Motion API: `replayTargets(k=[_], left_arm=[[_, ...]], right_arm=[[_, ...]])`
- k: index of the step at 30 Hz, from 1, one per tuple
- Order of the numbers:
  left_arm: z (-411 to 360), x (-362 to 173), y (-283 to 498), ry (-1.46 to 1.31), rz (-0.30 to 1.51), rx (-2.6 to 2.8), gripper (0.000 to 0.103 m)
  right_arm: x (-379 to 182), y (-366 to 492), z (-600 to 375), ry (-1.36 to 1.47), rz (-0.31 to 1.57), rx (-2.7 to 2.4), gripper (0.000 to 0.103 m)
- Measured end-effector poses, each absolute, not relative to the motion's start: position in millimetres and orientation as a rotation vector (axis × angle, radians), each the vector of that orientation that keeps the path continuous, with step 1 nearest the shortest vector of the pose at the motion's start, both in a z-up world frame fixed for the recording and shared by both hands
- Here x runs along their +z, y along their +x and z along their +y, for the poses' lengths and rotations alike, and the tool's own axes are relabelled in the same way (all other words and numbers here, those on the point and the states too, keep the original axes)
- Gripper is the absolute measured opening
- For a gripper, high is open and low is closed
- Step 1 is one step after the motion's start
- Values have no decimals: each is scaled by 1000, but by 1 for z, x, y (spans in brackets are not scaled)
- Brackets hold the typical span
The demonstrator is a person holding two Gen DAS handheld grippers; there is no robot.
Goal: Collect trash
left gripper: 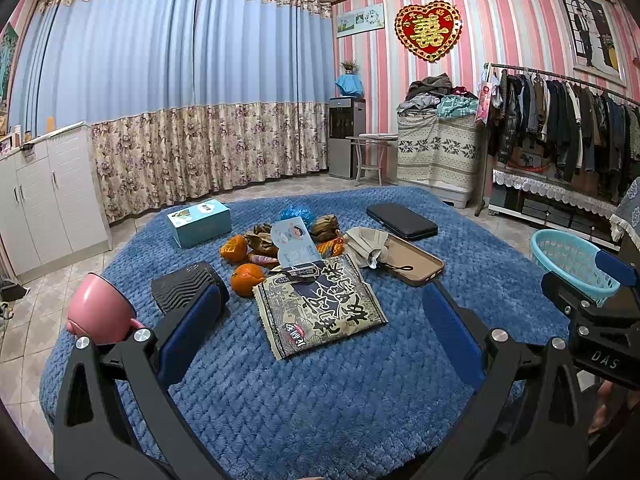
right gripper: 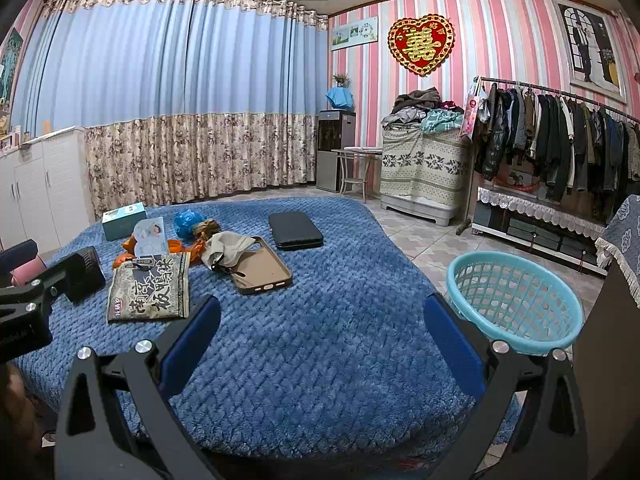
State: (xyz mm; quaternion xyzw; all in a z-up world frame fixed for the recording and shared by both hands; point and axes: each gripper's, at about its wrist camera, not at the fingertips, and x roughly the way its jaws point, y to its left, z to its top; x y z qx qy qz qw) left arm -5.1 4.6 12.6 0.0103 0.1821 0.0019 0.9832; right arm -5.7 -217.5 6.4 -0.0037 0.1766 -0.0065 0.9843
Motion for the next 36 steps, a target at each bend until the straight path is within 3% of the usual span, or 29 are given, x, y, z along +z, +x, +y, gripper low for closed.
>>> replayTargets(k=[36], left_arm=[[7, 5, -1, 18, 378, 1, 98]], right_arm=[[11, -6, -219, -7, 355, -12, 99]])
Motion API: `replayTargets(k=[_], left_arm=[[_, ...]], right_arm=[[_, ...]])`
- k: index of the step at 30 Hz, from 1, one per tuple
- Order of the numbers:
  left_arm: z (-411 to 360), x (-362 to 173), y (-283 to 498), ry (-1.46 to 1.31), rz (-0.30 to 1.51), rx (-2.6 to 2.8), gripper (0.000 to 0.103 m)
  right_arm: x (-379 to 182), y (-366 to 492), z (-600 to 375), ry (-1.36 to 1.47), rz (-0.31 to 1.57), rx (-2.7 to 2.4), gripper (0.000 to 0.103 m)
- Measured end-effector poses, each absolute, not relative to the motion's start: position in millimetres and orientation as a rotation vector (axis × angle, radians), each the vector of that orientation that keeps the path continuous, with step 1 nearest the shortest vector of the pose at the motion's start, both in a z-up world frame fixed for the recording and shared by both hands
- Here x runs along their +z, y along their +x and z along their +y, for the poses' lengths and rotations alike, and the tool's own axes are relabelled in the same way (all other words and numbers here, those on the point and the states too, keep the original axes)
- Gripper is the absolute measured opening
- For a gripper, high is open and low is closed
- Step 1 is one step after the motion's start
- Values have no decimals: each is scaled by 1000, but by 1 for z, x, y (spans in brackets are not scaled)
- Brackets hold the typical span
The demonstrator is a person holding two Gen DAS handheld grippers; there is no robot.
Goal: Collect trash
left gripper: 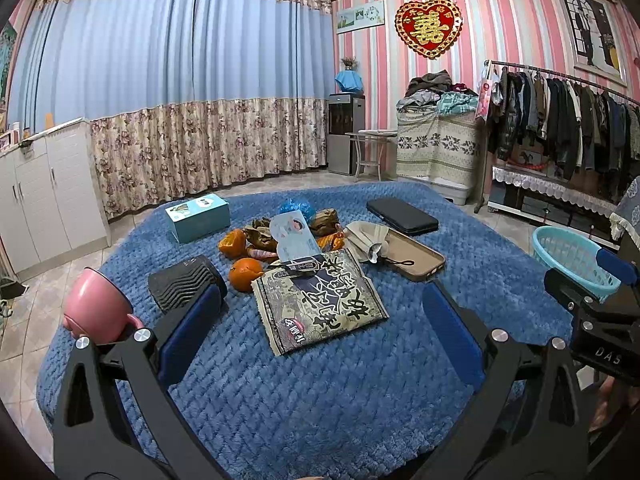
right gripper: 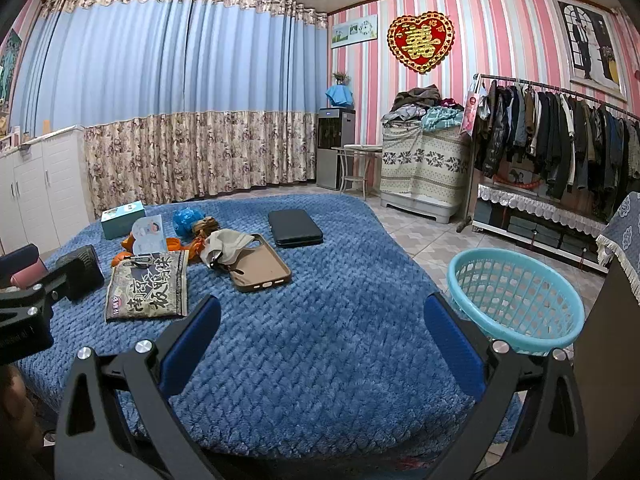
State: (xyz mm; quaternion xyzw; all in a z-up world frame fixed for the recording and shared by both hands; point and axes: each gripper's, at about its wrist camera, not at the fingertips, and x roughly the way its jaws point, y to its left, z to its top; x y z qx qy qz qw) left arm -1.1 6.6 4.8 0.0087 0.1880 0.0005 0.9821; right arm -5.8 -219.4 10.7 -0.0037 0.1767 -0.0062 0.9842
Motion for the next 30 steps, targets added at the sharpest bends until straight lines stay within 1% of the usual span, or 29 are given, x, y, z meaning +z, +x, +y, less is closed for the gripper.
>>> replayTargets(k=[15, 20, 30], left_arm=[[8, -1, 1, 27, 378, 14, 98], [17, -9, 11, 19, 410, 34, 98], [70, -16, 48, -30, 470, 161, 98]], right_arm=[[13, -6, -221, -10, 355, -10, 99], [11, -2, -222, -2, 380, -11, 99], [-6, 23, -214, -37, 411, 0, 99]])
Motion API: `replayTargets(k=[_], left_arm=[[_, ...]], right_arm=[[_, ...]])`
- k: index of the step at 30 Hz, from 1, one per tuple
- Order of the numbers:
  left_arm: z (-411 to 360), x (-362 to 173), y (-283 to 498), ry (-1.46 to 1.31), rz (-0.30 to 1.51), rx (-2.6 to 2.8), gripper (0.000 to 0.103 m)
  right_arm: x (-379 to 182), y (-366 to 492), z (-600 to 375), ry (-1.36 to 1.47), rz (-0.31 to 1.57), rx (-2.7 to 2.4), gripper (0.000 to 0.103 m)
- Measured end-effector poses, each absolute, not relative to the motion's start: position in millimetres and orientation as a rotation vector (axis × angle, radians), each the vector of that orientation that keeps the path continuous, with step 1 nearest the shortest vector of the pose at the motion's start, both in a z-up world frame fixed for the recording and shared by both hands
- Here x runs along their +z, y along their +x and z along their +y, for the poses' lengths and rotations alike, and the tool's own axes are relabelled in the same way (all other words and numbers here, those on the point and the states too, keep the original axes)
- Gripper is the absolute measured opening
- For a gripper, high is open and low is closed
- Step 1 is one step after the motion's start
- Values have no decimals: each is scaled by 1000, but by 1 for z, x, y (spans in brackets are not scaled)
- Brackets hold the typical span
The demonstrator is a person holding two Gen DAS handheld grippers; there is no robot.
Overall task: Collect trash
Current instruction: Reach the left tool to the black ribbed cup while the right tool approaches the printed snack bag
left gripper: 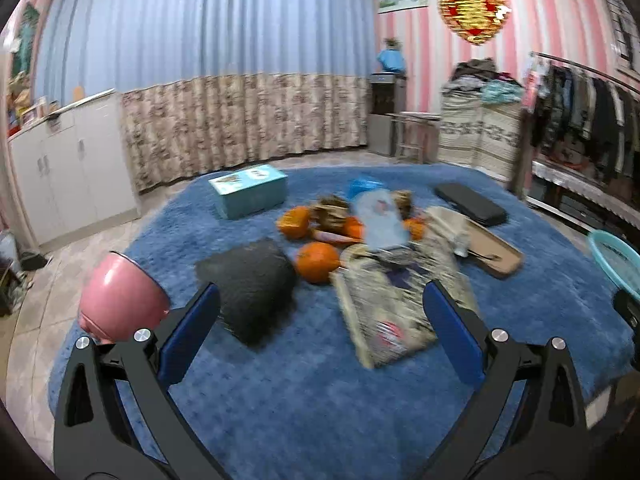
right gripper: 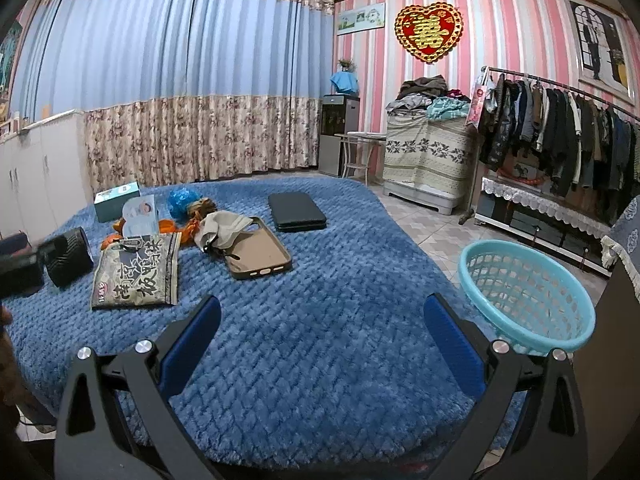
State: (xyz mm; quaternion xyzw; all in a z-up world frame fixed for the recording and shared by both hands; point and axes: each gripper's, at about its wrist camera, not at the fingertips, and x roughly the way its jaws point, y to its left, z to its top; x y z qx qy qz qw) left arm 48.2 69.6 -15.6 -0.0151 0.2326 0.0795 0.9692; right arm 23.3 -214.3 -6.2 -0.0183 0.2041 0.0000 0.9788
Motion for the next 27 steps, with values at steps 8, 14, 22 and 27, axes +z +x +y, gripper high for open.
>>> replayTargets(k=[8, 14, 22, 27], left_arm=[[97, -27, 88, -48, 537, 252, 98], [104, -31, 110, -69, 581, 285, 98], [106, -36, 125, -61, 612, 337, 98], [107, -36, 133, -58, 636, 362, 98]], right_arm=[[-15, 36, -206, -62, 463, 16, 99], [-20, 37, -208, -66, 491, 12, 99], [-20, 42, -221, -7, 505, 1, 99], [-21, 44, -227, 22, 514, 1, 99]])
